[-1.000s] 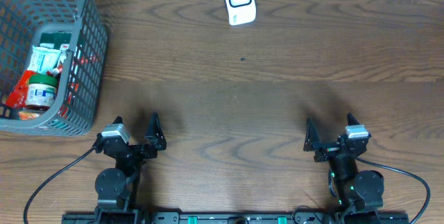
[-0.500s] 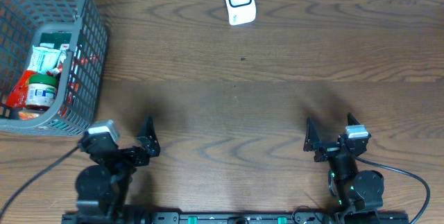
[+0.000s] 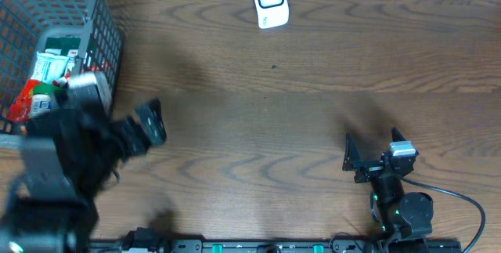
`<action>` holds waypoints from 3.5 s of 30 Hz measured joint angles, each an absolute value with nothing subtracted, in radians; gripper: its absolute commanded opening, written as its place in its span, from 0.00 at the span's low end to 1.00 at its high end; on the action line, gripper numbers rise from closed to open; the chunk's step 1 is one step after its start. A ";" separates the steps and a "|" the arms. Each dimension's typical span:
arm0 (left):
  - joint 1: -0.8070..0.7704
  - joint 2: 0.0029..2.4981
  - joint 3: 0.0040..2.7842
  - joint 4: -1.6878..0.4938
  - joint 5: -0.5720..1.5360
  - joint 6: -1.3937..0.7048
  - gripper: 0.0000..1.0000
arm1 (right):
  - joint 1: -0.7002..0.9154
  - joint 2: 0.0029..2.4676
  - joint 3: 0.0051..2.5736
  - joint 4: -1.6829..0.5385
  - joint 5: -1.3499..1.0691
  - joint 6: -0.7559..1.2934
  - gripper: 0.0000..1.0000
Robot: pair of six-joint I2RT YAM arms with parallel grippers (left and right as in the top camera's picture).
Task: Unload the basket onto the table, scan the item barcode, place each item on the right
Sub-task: 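Move the left gripper over the basket and lower toward the green-lidded jar, then grasp the green-lidded Knorr jar by its lid with the left gripper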
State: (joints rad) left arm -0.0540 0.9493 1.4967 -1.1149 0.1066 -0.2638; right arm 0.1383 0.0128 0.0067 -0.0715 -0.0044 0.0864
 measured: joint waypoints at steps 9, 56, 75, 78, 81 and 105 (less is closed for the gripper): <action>-0.046 1.377 2.120 -1.354 0.009 -0.230 1.00 | 0.138 0.013 0.007 -0.071 -0.004 0.086 0.99; 0.598 1.969 2.099 -1.372 -0.046 0.064 0.98 | 0.138 0.013 0.007 -0.071 -0.004 0.086 0.99; 0.686 1.977 1.789 -1.135 0.116 0.141 0.98 | 0.138 0.013 0.007 -0.071 -0.004 0.086 0.99; 0.686 1.978 1.784 -1.111 0.137 0.156 0.98 | 0.138 0.013 0.007 -0.071 -0.004 0.086 0.99; 0.686 1.978 1.784 -1.092 0.149 0.160 0.98 | 0.138 0.013 0.007 -0.071 -0.004 0.086 0.99; 0.686 2.070 1.783 -1.081 0.155 0.169 0.81 | 0.138 0.013 0.007 -0.071 -0.004 0.086 0.99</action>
